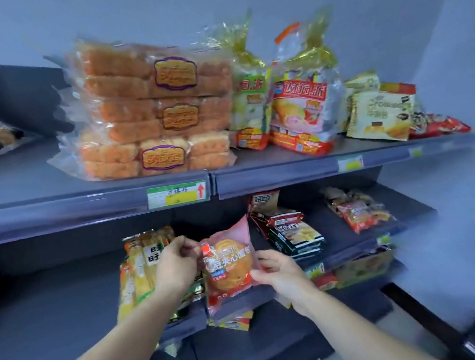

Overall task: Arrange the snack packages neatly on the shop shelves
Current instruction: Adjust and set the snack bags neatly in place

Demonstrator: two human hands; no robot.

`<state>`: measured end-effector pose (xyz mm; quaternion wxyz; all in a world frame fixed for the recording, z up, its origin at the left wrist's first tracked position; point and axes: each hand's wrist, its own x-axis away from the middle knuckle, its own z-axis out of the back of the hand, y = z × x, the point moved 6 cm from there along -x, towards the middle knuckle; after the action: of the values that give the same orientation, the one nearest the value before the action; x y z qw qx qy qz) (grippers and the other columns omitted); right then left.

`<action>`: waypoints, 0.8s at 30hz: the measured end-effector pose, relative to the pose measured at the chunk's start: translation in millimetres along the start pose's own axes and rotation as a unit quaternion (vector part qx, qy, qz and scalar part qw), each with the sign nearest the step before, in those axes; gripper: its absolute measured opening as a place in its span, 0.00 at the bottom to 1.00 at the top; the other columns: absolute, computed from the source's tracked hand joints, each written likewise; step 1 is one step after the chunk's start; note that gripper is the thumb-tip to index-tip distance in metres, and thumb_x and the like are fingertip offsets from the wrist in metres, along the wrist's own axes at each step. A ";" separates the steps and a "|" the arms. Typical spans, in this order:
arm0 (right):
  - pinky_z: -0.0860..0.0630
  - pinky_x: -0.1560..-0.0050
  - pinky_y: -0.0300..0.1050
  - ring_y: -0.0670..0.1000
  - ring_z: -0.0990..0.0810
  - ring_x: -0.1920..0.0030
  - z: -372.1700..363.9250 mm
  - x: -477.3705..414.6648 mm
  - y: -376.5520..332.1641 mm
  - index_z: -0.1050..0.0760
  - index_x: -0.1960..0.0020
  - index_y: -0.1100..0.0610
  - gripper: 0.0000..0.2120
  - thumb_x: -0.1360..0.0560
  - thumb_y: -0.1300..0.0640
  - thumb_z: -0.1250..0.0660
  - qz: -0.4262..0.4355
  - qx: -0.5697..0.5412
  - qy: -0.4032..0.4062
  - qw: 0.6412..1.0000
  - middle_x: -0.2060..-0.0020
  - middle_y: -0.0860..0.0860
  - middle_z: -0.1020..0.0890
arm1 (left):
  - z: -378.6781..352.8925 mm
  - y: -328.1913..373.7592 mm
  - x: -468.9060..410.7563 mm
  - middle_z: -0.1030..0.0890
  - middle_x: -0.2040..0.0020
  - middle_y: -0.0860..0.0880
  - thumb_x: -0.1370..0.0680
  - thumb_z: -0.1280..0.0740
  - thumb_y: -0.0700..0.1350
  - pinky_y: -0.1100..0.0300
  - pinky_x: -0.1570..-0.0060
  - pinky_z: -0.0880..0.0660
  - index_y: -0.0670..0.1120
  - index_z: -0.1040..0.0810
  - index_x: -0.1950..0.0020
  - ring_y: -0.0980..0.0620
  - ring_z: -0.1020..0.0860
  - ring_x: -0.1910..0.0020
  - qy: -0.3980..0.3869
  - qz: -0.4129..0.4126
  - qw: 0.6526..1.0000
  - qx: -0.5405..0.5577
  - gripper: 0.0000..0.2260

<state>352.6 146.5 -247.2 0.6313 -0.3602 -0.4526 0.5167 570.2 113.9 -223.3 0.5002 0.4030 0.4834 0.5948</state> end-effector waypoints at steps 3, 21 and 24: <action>0.23 0.48 0.41 0.47 0.20 0.49 68.4 7.0 16.0 0.22 0.48 0.54 0.10 0.28 0.62 0.28 0.015 0.027 0.069 0.997 0.51 0.48 0.18 | -66.5 10.6 4.3 0.20 0.62 0.46 0.21 0.36 0.35 0.48 0.57 0.19 0.45 0.23 0.59 0.47 0.23 0.64 -0.040 0.004 0.999 0.013 0.08; 0.24 0.55 0.43 0.50 0.20 0.54 338.8 -35.7 110.5 0.25 0.60 0.55 0.06 0.25 0.62 0.32 -0.019 0.046 0.248 0.968 0.58 0.49 0.18 | -382.5 49.7 28.0 0.21 0.45 0.49 0.30 0.24 0.46 0.56 0.48 0.23 0.46 0.32 0.32 0.50 0.21 0.48 -0.254 0.042 0.963 -0.085 0.29; 0.22 0.52 0.46 0.50 0.19 0.53 362.0 -60.3 126.6 0.24 0.61 0.55 0.07 0.25 0.63 0.32 -0.031 0.021 0.247 0.968 0.58 0.50 0.17 | -417.5 50.6 11.7 0.24 0.44 0.51 0.30 0.24 0.44 0.59 0.50 0.25 0.46 0.37 0.29 0.51 0.24 0.47 -0.257 0.030 0.957 -0.128 0.34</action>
<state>-33.8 109.0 -256.2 0.7465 -0.4494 -0.2823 0.4014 155.8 52.0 -260.7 0.6365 0.4896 0.2461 0.5427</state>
